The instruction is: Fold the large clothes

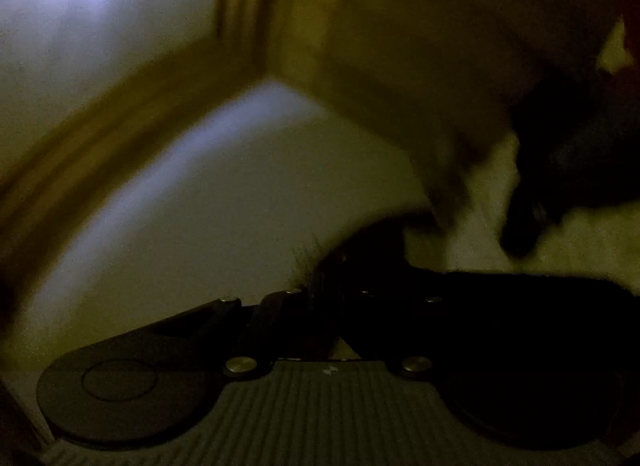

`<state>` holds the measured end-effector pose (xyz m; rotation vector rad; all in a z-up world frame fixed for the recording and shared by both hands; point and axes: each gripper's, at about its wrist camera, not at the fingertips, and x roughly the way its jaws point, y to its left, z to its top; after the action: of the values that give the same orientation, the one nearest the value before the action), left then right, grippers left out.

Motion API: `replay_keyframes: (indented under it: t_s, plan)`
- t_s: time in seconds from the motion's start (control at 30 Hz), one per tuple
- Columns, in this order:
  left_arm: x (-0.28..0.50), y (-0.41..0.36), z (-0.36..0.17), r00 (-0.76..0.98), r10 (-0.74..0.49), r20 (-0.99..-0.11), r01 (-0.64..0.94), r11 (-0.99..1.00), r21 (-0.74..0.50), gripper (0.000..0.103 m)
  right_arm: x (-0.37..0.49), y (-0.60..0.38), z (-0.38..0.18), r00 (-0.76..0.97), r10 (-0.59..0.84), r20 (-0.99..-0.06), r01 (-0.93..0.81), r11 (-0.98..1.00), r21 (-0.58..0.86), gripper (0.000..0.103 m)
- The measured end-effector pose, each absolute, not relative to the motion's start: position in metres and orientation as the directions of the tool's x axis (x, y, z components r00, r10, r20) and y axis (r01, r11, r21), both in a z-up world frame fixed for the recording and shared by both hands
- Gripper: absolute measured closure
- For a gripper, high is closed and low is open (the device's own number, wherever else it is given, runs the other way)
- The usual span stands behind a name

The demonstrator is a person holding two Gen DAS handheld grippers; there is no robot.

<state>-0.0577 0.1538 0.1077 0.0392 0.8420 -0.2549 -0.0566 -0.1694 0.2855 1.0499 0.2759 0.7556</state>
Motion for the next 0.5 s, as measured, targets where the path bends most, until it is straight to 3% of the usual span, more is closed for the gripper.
replay_keyframes:
  t_s: [0.1,0.27,0.3,0.33,0.37,0.43,0.5]
  plan:
    - [-0.066,0.134,0.126,0.692,-0.253,-0.676,0.324,0.946,-0.021,0.000,-0.081,-0.202,0.328,0.775,0.601,0.195,-0.474,0.348,0.809,0.095]
    - [-0.058,0.089,0.129,0.789,-0.212,-0.577,0.346,0.929,0.131,0.000,-0.111,-0.218,0.352,0.795,0.580,0.179,-0.478,0.418,0.773,0.095]
    - [-0.053,0.086,0.127,0.780,-0.223,-0.585,0.355,0.927,0.121,0.012,-0.115,-0.217,0.354,0.803,0.577,0.149,-0.471,0.461,0.752,0.095]
    - [-0.043,0.084,0.124,0.749,-0.252,-0.612,0.375,0.924,0.079,0.037,-0.114,-0.210,0.352,0.817,0.565,0.114,-0.456,0.513,0.727,0.095]
    - [-0.032,0.087,0.121,0.702,-0.305,-0.643,0.398,0.917,-0.001,0.052,-0.109,-0.204,0.344,0.845,0.532,0.060,-0.415,0.580,0.700,0.096]
    - [-0.012,0.094,0.117,0.659,-0.380,-0.649,0.400,0.908,-0.125,0.053,-0.091,-0.207,0.328,0.870,0.493,-0.001,-0.337,0.596,0.729,0.095]
    - [0.014,0.096,0.112,0.655,-0.360,-0.664,0.352,0.923,-0.153,0.052,-0.056,-0.200,0.305,0.907,0.417,-0.063,-0.270,0.689,0.673,0.095]
